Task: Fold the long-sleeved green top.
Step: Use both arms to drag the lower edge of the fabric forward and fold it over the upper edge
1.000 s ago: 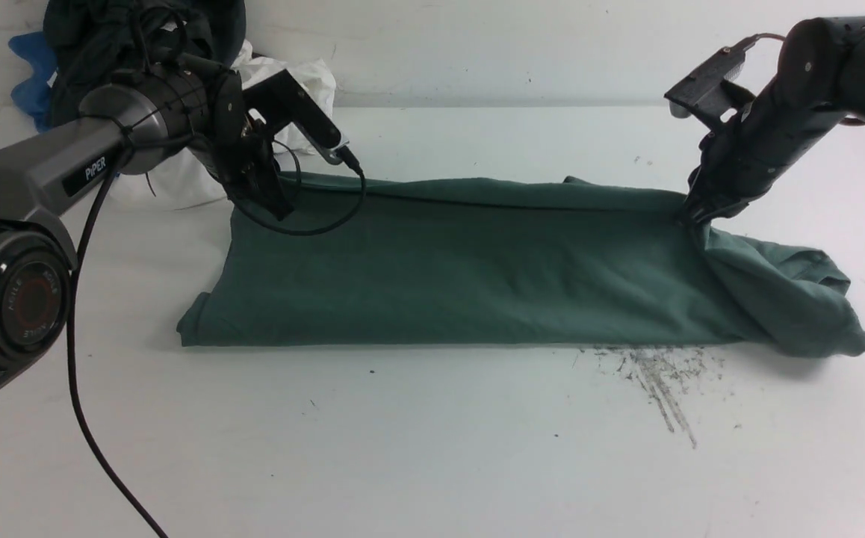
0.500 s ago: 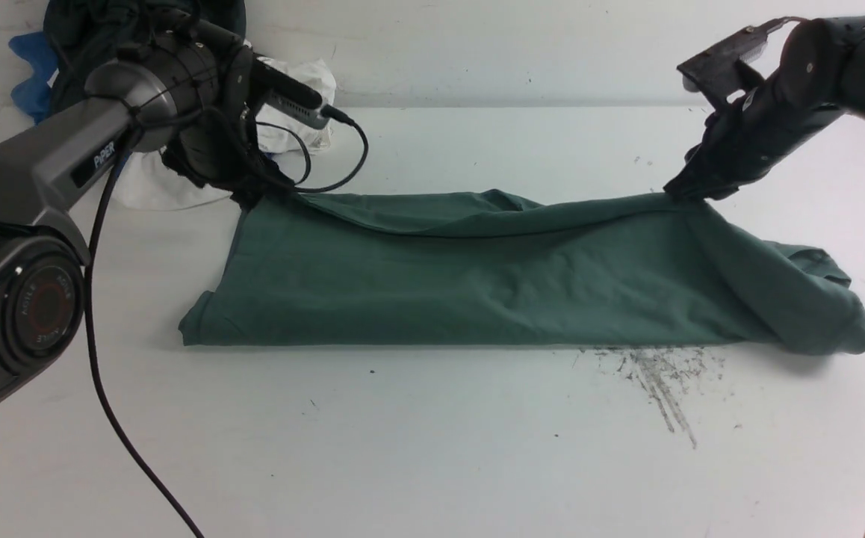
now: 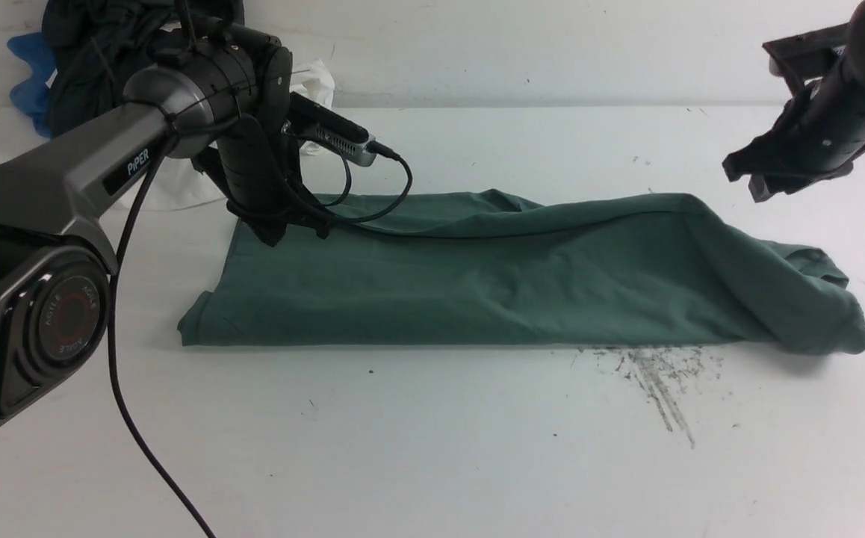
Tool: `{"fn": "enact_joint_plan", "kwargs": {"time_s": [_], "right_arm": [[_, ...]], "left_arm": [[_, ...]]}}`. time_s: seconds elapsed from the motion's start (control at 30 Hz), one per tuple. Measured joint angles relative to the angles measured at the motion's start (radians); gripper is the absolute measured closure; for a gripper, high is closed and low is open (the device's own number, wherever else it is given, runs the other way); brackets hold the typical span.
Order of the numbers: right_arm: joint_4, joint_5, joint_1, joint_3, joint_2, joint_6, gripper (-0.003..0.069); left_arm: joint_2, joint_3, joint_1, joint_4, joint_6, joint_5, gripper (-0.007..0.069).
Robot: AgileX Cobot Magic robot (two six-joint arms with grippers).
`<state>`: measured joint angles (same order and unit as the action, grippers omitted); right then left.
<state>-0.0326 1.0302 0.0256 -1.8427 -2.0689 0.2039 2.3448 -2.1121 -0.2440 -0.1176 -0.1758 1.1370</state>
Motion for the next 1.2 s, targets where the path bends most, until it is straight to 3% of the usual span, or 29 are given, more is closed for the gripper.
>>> {"fn": "enact_joint_plan", "kwargs": {"time_s": [0.2, 0.37, 0.47, 0.67, 0.9, 1.07, 1.2], "right_arm": [[0.231, 0.072, 0.005, 0.182, 0.191, 0.137, 0.0406], [0.273, 0.014, 0.030, 0.404, 0.222, 0.177, 0.0406], [0.223, -0.071, 0.025, 0.533, 0.213, 0.118, 0.0406], [0.129, -0.127, -0.020, 0.555, 0.227, -0.004, 0.0393], [0.066, -0.182, -0.039, 0.555, 0.216, -0.051, 0.0281], [-0.091, -0.239, -0.040, 0.555, 0.201, -0.178, 0.0209], [-0.189, -0.254, -0.040, 0.555, 0.201, -0.235, 0.0194]], "left_arm": [[0.000, 0.007, 0.000, 0.027, -0.026, 0.051, 0.0632], [0.000, 0.007, 0.000, 0.045, -0.037, 0.063, 0.0632], [0.003, 0.007, 0.004, 0.055, -0.048, 0.065, 0.0632], [0.044, 0.007, 0.024, 0.061, -0.069, 0.070, 0.0632], [0.076, 0.000, 0.061, 0.101, -0.069, 0.074, 0.0632], [0.079, -0.003, 0.067, 0.118, -0.069, 0.077, 0.0632], [0.081, -0.003, 0.067, 0.118, -0.069, 0.080, 0.0632]]}}
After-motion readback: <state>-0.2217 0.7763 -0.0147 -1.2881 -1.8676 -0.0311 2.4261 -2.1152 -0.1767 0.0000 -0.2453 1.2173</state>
